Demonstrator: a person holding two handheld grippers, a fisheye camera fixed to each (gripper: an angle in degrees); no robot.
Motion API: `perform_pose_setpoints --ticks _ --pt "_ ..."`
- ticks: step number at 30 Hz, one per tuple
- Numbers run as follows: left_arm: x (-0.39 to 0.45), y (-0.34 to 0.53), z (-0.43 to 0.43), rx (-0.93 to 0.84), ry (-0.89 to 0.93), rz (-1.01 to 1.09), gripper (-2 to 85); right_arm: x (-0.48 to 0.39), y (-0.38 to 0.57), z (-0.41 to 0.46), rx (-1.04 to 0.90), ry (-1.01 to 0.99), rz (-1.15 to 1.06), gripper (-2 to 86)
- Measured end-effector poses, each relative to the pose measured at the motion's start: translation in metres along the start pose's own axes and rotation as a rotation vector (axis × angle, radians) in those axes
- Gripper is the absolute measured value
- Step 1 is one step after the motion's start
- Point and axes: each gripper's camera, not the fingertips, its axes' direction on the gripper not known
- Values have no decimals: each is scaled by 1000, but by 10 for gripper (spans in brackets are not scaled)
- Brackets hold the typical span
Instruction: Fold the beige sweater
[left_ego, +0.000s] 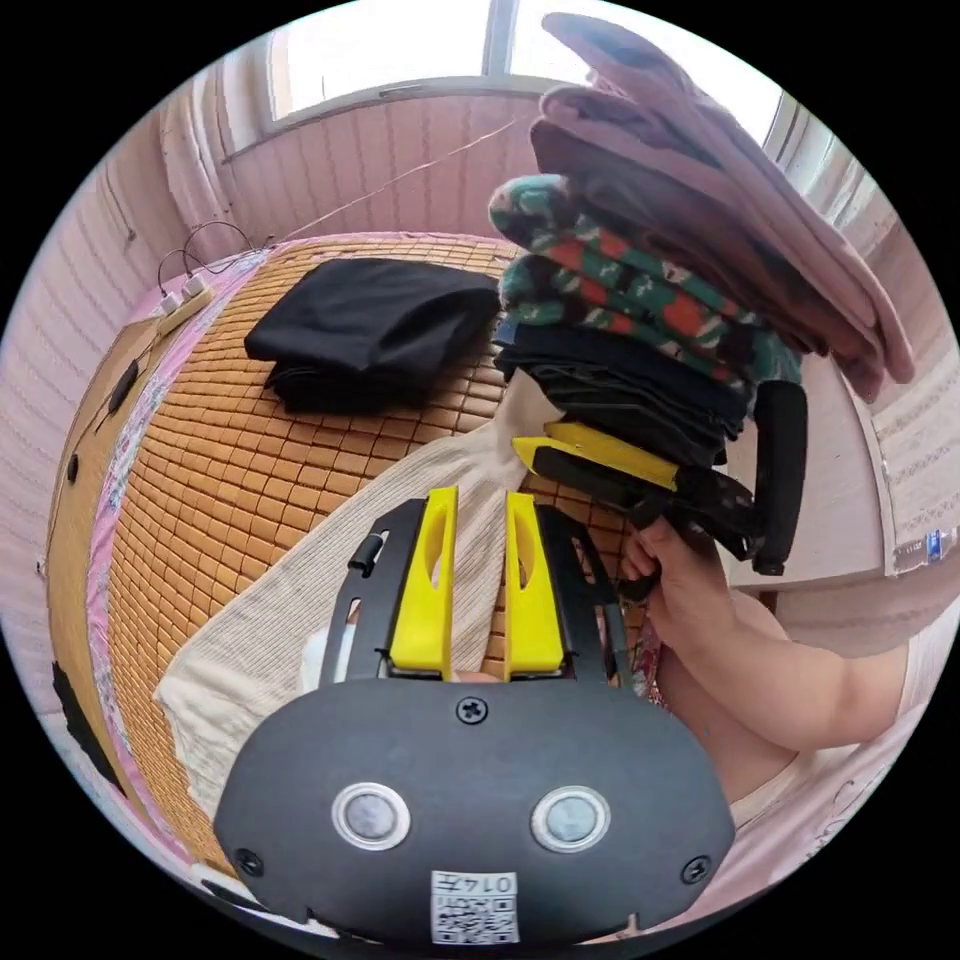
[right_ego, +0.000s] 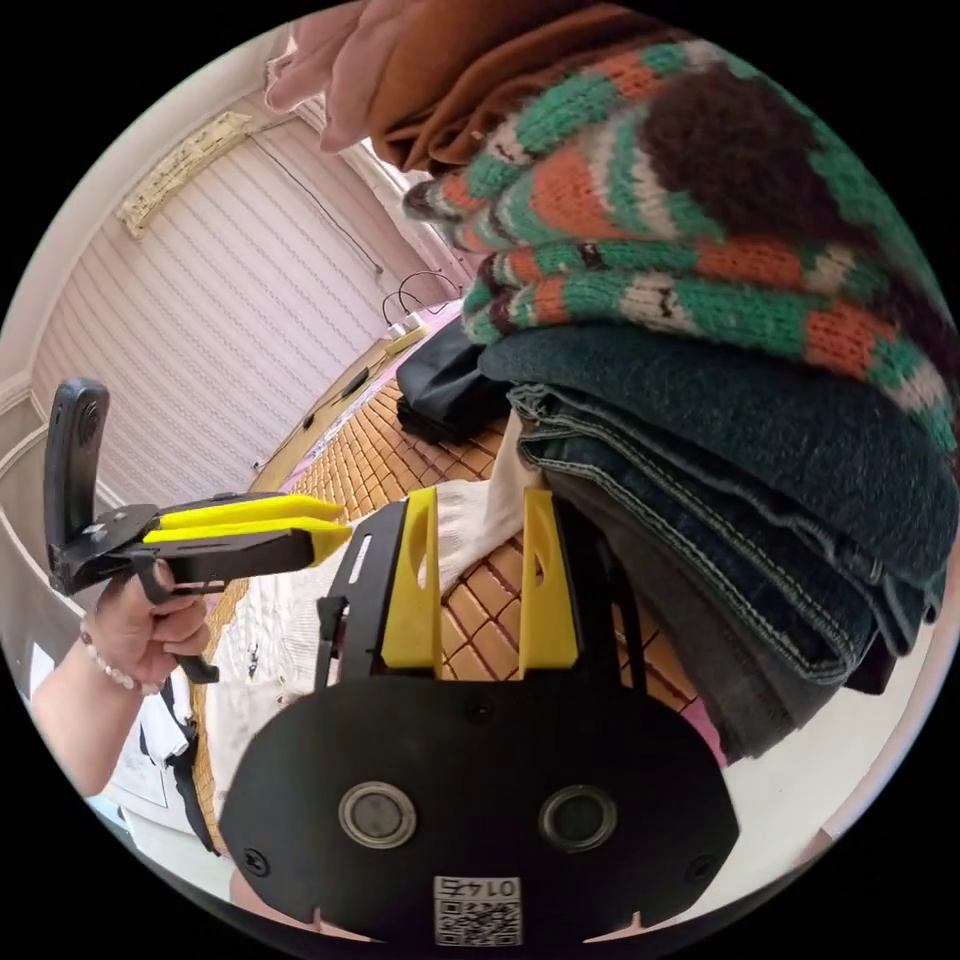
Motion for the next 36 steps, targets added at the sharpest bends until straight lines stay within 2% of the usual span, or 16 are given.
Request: perform_pose_setpoints --ticks 3,6,10,13,15,21,25,33,36 --pt "16 -9 32 -101 -73 88 91 8 -5 9 -49 59 17 120" --pt "25 -7 62 -210 -133 99 86 12 -6 17 -78 25 16 124" --pt "17 3 65 -143 -53 -10 48 11 -9 22 -89 21 -6 129" --pt "11 11 63 -115 -12 -69 31 8 -11 26 -113 35 -16 85" --pt "10 16 61 -114 -22 -81 22 8 -11 35 -158 -32 -14 64" --pt "2 29 48 -115 -29 -87 8 1 -14 46 -200 -53 -36 31" --pt "-12 44 25 -46 -9 -154 6 -4 -18 44 -163 -143 -36 21" --pt "-49 92 -39 138 48 -311 6 -54 -25 27 -59 -354 -232 18" --pt "-67 128 -88 319 93 -383 8 -98 -32 1 -14 -464 -351 20"
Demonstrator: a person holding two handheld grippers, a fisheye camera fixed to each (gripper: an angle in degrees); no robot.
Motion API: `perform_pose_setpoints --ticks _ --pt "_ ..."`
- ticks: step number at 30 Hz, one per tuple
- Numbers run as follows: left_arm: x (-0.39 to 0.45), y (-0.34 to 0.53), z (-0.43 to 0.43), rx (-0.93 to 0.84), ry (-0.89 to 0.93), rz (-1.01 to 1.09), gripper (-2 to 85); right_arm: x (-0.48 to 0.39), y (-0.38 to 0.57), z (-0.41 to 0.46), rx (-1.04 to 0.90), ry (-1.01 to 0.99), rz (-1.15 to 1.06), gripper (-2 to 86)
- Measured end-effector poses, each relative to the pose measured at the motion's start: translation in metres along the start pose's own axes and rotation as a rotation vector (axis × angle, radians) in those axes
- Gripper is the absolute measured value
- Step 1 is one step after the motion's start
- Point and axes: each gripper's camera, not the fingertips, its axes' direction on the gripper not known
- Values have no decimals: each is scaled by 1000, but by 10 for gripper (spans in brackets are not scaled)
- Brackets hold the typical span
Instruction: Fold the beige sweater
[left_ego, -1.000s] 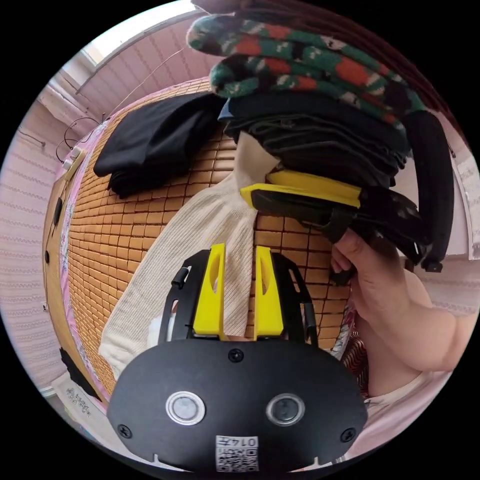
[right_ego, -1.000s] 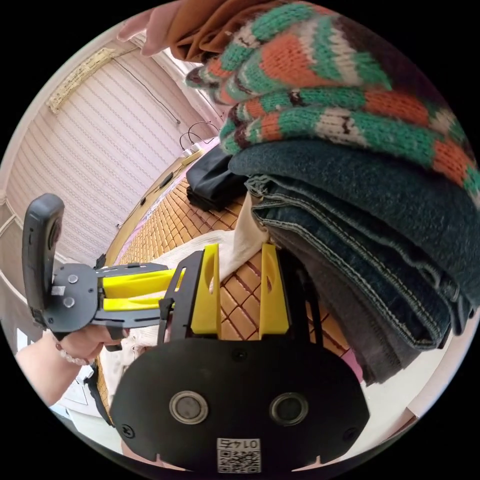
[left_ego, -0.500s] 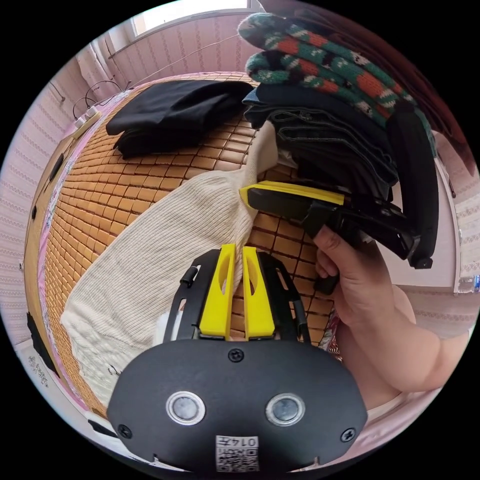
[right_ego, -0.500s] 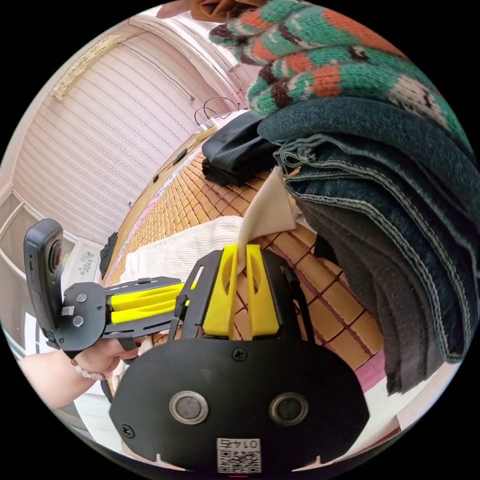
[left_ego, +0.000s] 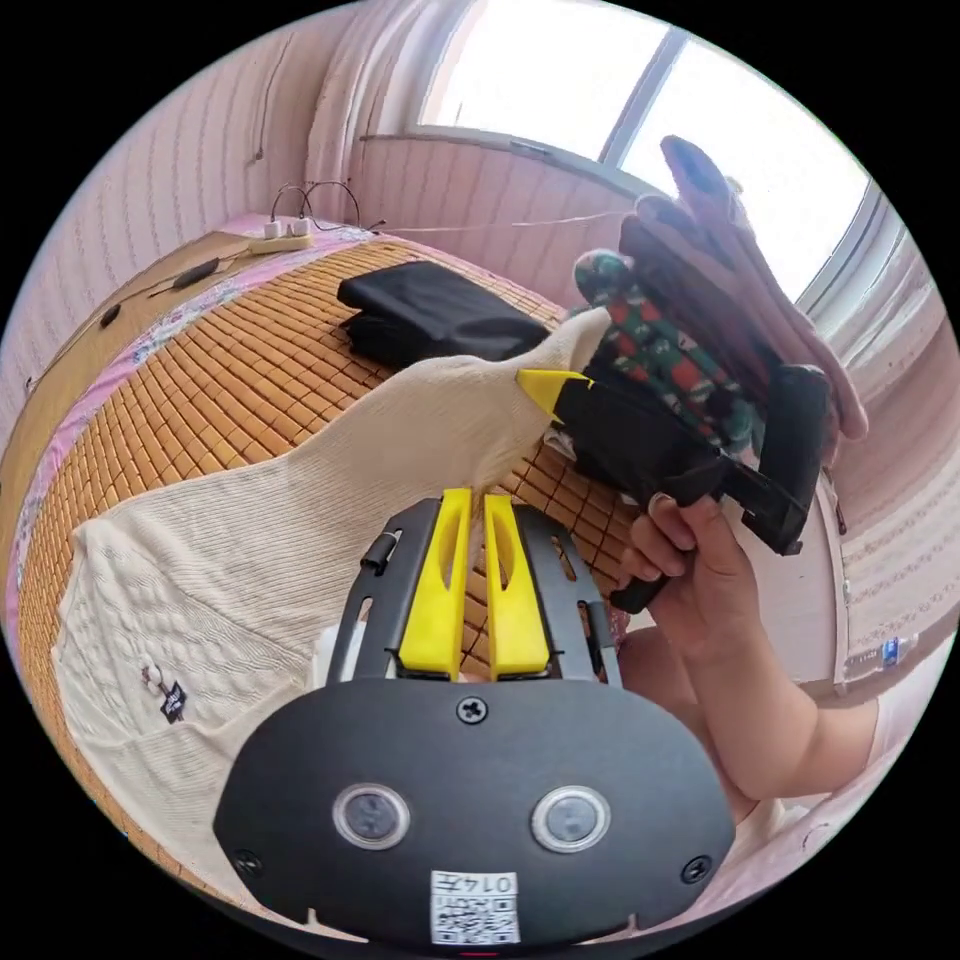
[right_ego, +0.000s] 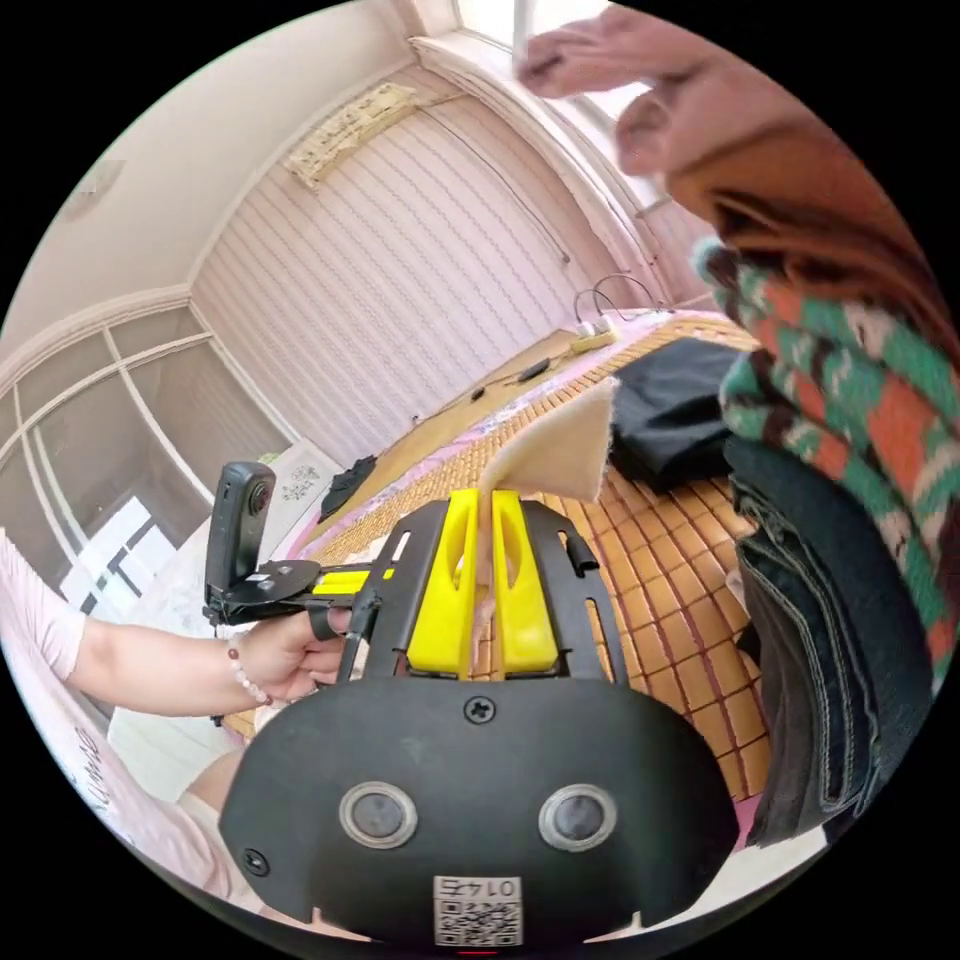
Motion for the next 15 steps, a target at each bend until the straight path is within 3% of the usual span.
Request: perform_pose_setpoints --ticks 3,7,11,15 --pt "-25 24 -78 187 -50 -83 16 -76 -27 24 -24 -132 -175 24" --pt "-80 101 -180 327 -199 -296 47 -224 -35 112 -268 -303 -474 40" --pt "-140 213 -243 185 -382 -601 49 -306 45 216 -616 -508 -594 79" --pt "-175 291 -289 125 -405 -819 47 -316 104 255 -789 -320 -661 84"
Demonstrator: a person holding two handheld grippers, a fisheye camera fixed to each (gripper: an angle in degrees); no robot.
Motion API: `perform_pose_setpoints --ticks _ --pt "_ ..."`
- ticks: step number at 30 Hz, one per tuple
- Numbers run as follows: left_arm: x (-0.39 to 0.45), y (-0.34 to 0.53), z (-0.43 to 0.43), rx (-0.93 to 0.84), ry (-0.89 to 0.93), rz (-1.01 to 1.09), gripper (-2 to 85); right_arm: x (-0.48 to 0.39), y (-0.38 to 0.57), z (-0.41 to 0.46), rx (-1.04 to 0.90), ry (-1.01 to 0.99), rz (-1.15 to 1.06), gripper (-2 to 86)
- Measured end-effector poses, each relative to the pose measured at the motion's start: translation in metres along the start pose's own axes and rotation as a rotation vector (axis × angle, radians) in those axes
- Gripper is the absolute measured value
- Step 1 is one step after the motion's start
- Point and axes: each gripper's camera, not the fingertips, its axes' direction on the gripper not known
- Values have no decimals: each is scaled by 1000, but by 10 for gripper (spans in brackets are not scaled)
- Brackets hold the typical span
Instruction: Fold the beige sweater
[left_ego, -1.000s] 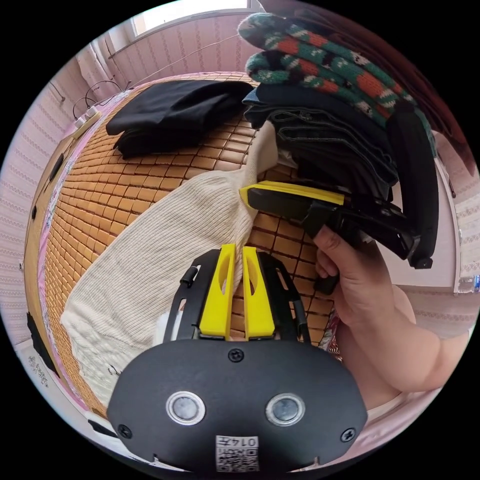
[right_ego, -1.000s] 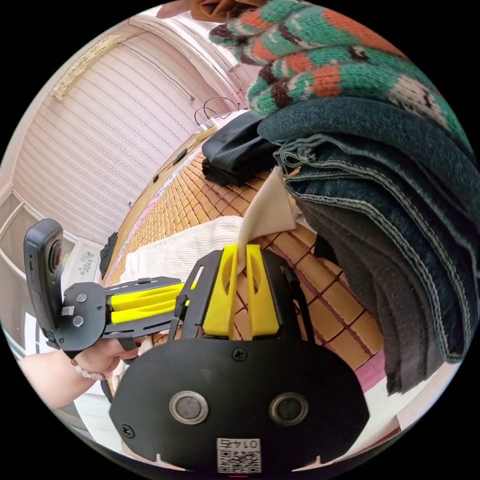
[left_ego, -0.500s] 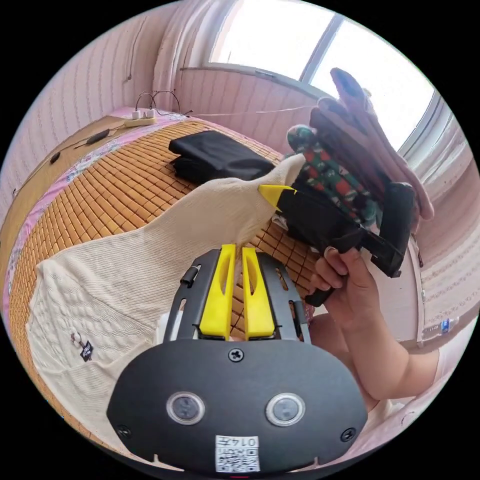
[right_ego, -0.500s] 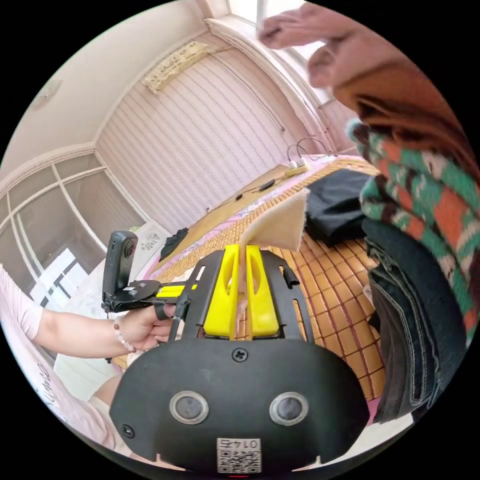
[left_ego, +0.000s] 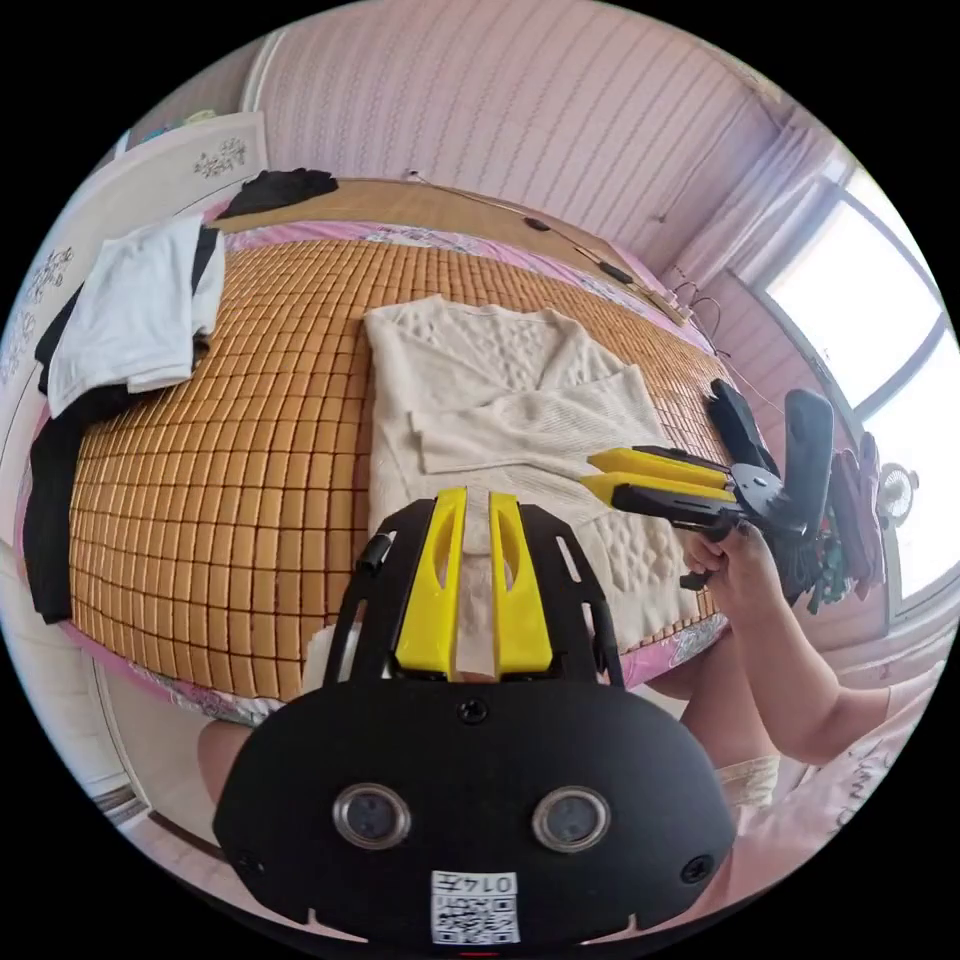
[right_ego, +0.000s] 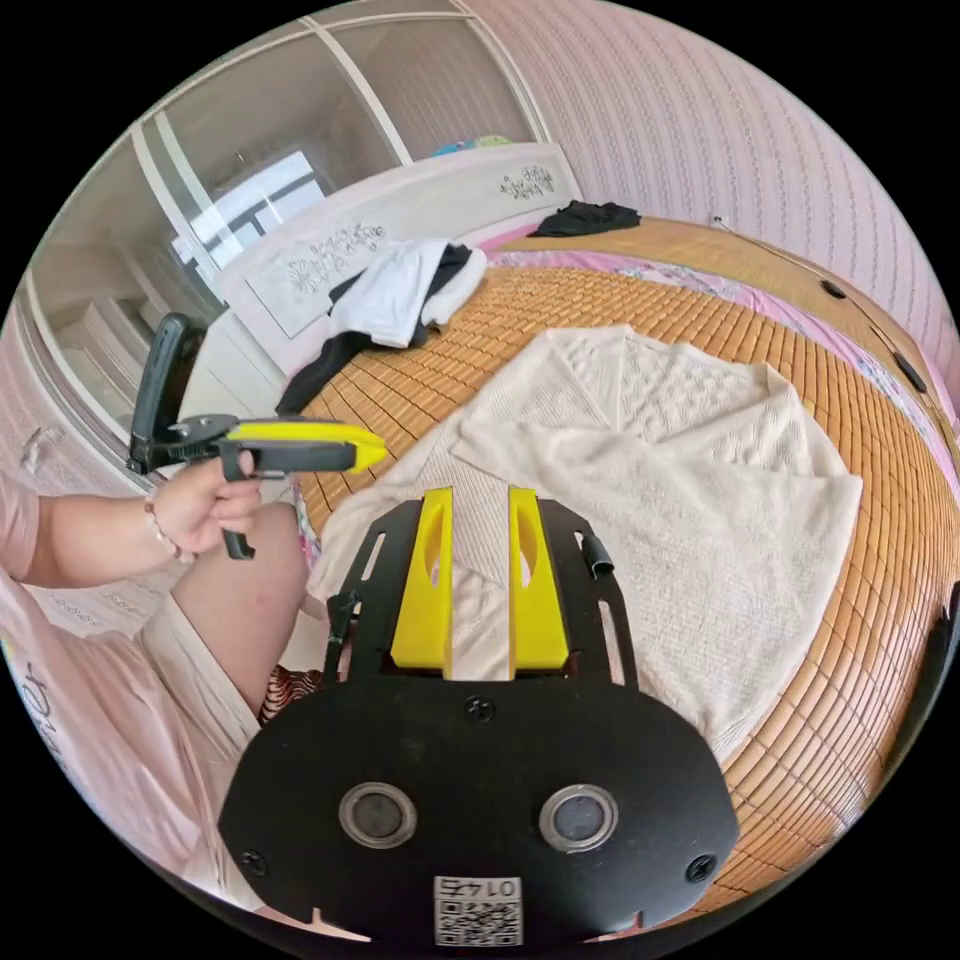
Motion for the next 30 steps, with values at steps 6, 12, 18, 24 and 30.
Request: perform_pose_setpoints --ticks 6,12,18,24,30 --pt "-56 -24 -15 -16 5 -76 44 10 -13 5 -75 180 -6 61" --pt "-44 -86 2 -52 -40 53 75 42 -56 10 -140 249 82 79" --pt "-47 -106 -4 -113 -101 123 14 66 -73 37 -269 279 125 69" --pt "-49 -103 -90 150 -137 218 0 64 -92 15 -128 237 130 61" --pt "-110 -114 -52 -122 -45 67 23 88 -108 21 -176 221 182 72"
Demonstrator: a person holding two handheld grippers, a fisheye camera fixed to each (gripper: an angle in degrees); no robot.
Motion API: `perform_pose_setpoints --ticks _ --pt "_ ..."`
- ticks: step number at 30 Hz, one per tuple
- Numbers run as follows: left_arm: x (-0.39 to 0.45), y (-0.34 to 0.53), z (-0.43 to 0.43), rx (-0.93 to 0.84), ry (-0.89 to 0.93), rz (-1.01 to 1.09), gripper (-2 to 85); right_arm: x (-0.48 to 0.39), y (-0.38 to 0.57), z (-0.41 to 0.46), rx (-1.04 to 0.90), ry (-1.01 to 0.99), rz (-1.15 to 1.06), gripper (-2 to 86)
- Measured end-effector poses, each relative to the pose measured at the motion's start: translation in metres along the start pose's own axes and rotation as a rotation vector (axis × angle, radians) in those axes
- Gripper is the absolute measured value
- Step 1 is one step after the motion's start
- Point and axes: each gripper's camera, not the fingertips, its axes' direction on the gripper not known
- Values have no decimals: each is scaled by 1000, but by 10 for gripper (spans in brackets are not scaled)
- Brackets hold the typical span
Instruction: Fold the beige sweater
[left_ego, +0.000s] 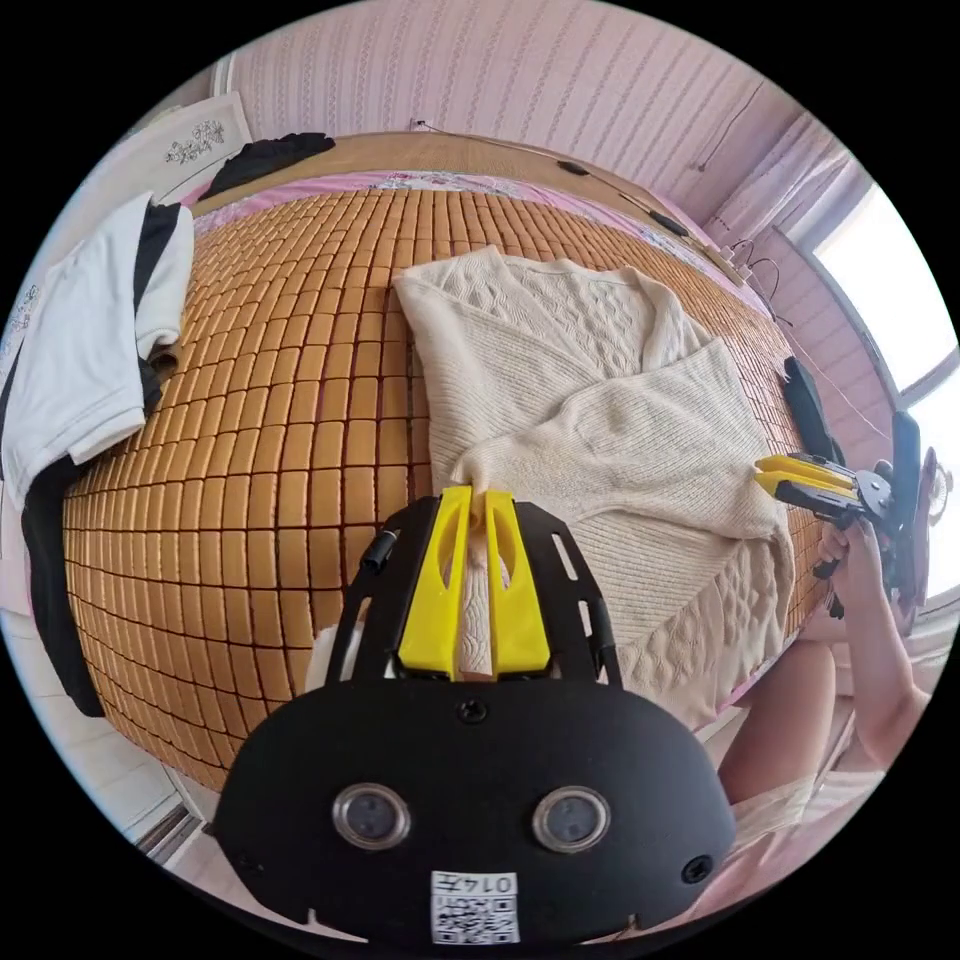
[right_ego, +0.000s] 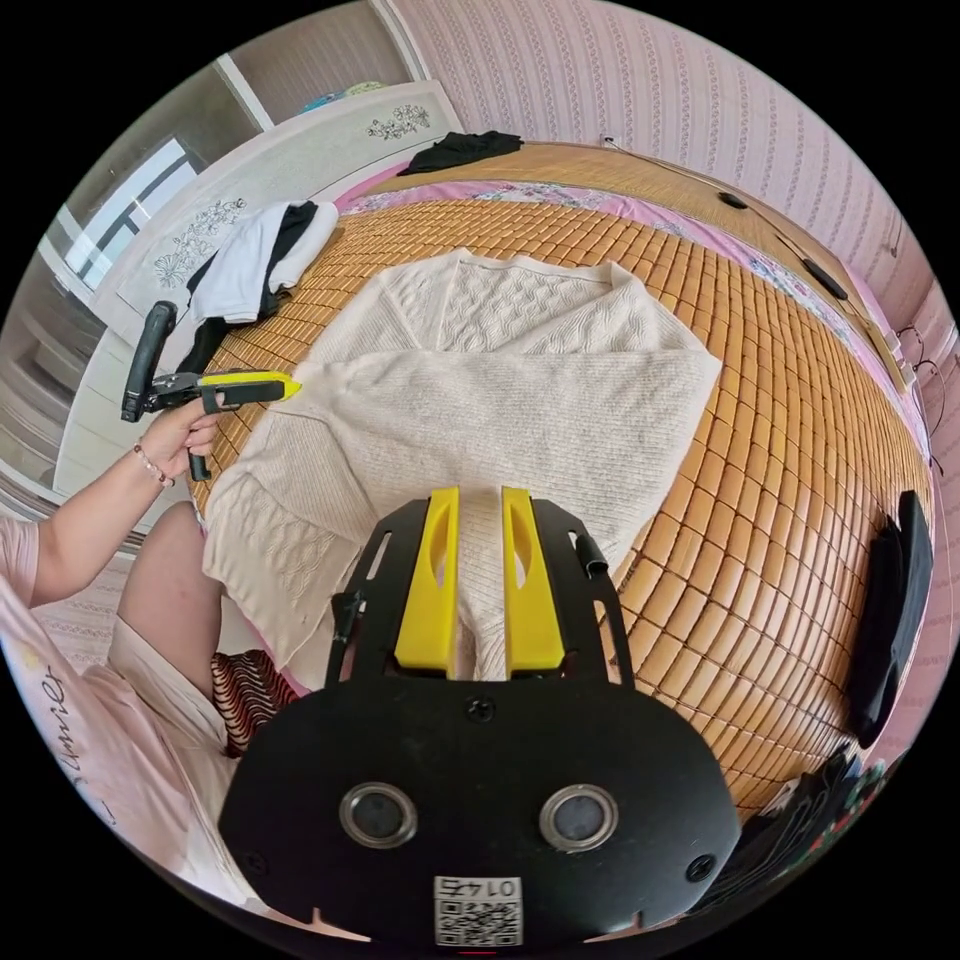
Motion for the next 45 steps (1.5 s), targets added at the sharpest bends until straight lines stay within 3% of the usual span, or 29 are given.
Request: perform_pose_setpoints --ticks 9,16,18,20,24,28,32,36,38,40,45 --pt "-57 -56 -52 110 -21 -26 44 72 -59 -7 23 221 83 121" --pt "-78 -116 -23 28 -25 -76 78 144 -116 22 -3 123 350 128" --pt "-85 -121 -14 -14 69 -123 80 153 -123 27 -3 70 387 99" --pt "-89 -123 -9 -78 50 -157 56 157 -128 26 31 3 394 40" --pt "-96 -112 -35 37 155 -148 16 153 -126 5 128 -64 349 23" --pt "-95 -76 -92 212 254 -7 2 136 -86 -48 349 -185 206 16" --pt "-95 9 -144 291 371 133 0 103 -14 -83 394 -244 69 14" --pt "-104 104 -143 173 389 120 0 72 44 -75 210 -286 42 14" --pt "-103 154 -124 14 231 96 -7 59 68 -46 5 -259 113 14" --pt "-104 178 -116 -52 189 39 -9 49 78 -36 -67 -190 137 13" --pt "-78 196 -126 -17 162 77 -10 18 58 -39 -60 -69 131 6"
